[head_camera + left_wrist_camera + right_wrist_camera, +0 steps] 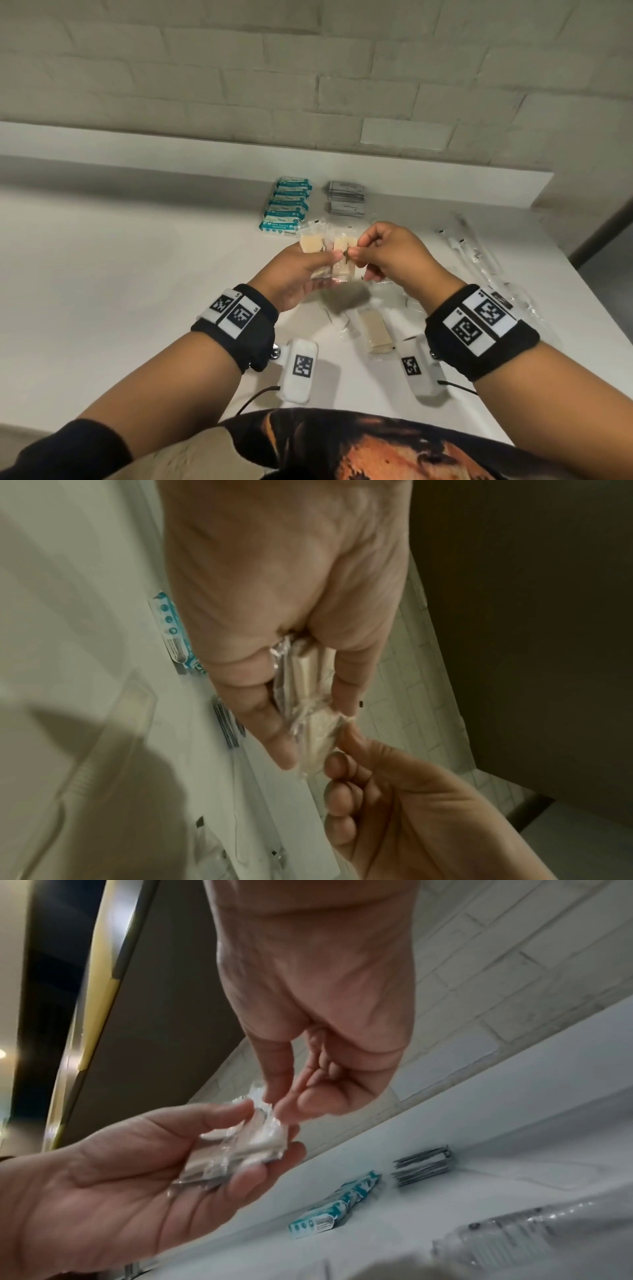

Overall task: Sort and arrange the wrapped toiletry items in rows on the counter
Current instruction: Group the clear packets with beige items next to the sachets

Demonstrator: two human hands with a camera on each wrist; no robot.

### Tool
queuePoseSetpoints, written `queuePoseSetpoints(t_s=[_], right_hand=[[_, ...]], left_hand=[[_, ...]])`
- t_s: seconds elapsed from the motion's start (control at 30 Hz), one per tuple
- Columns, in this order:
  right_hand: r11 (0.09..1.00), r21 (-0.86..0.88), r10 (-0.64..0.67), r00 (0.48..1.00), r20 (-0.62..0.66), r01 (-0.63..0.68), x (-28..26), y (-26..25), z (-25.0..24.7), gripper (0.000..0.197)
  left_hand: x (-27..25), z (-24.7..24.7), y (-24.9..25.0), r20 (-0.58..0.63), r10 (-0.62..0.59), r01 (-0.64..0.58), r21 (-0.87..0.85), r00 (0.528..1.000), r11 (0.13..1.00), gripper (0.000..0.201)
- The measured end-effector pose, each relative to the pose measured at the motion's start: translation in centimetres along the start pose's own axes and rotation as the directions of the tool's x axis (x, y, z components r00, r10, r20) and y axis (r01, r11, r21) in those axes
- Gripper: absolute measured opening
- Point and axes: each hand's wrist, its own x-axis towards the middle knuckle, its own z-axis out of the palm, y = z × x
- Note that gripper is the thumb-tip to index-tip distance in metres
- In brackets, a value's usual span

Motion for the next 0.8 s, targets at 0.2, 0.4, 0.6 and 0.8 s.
queuePoseSetpoints(t_s=[0.2, 0.4, 0.6, 0.8], right_hand=[[0.962, 0.271, 0.025, 0.997, 0.074, -0.044, -0.5, -0.1, 0.6, 0.033], [0.945, 0.320, 0.056, 0.997, 0.055, -0.071, -0.3, 0.0, -0.3, 0.006], [0.984, 0.171, 0.043, 0.997, 0.063, -0.054, -0.3, 0.6, -0.3, 0.008], [0.990, 0.142, 0.009, 0.999, 0.047, -0.016, -0.7, 0.9, -0.7, 0.008]], left_hand=[[-0.2, 0.8, -0.1, 0.080, 0.027, -0.029, 0.031, 0.996, 0.999, 0.025], [0.1, 0.6, -0.1, -0.019, 0.088, -0.088, 0.036, 0.996, 0.996, 0.014], [-0.1, 0.9, -0.1, 0.046, 0.099, -0.102, 0.079, 0.994, 0.992, 0.014], [0.1, 0.5, 0.0, -0.109, 0.136, -0.129, 0.070, 0.985, 0.989, 0.020]])
